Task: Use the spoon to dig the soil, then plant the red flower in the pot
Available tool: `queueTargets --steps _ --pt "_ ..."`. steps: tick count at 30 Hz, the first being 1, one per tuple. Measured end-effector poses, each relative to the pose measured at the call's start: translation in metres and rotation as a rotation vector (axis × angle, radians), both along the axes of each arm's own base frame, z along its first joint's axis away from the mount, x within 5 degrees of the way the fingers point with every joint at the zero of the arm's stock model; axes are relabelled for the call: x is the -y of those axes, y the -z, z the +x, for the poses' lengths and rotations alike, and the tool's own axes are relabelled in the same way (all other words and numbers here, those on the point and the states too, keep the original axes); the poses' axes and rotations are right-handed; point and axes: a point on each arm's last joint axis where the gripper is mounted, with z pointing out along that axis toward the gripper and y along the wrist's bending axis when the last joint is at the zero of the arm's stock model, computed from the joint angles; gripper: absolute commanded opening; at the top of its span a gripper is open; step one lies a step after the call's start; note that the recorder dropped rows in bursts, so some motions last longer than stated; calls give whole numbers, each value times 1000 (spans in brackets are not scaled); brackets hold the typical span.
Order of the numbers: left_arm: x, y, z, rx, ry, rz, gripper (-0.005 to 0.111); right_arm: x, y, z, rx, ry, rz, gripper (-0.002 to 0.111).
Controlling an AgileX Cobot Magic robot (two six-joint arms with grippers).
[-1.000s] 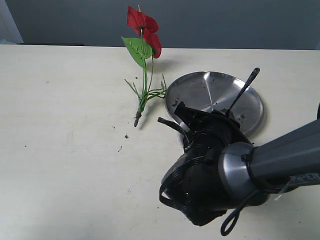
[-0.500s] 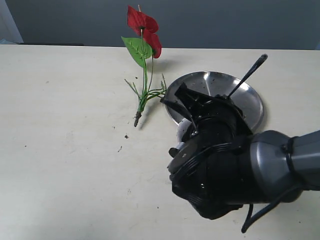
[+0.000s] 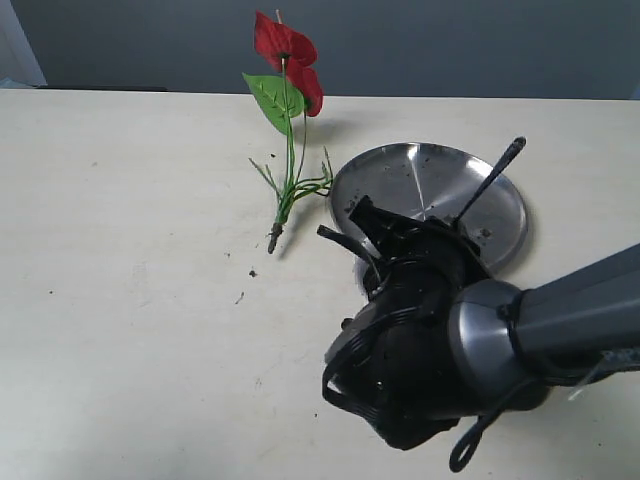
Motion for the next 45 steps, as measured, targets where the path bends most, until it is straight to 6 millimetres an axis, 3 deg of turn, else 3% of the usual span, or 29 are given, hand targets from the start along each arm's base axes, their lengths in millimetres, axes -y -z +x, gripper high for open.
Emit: queueTargets --steps 7,12,18,24,28,32,36,41,45 --pt "0 0 0 0 0 0 0 -1 -28 1 56 -47 96 -1" --pt "0 0 0 0 0 0 0 14 -57 0 53 37 226 -1" --pt "0 0 0 0 0 0 0 55 -80 11 -10 321 422 -1" --pt "0 0 0 0 0 0 0 98 -81 31 41 722 674 -1" --pt "0 0 0 0 0 0 0 114 -76 43 48 954 878 -1" --pt "0 0 0 0 0 0 0 110 -80 67 -38 1081 1168 -1" --pt "0 0 0 0 0 0 0 98 -89 107 -96 1141 1392 -1" --pt "0 0 0 0 0 0 0 80 -85 158 -177 1205 1481 -1" --pt "0 0 0 0 0 0 0 60 -59 193 -226 1230 1450 -1"
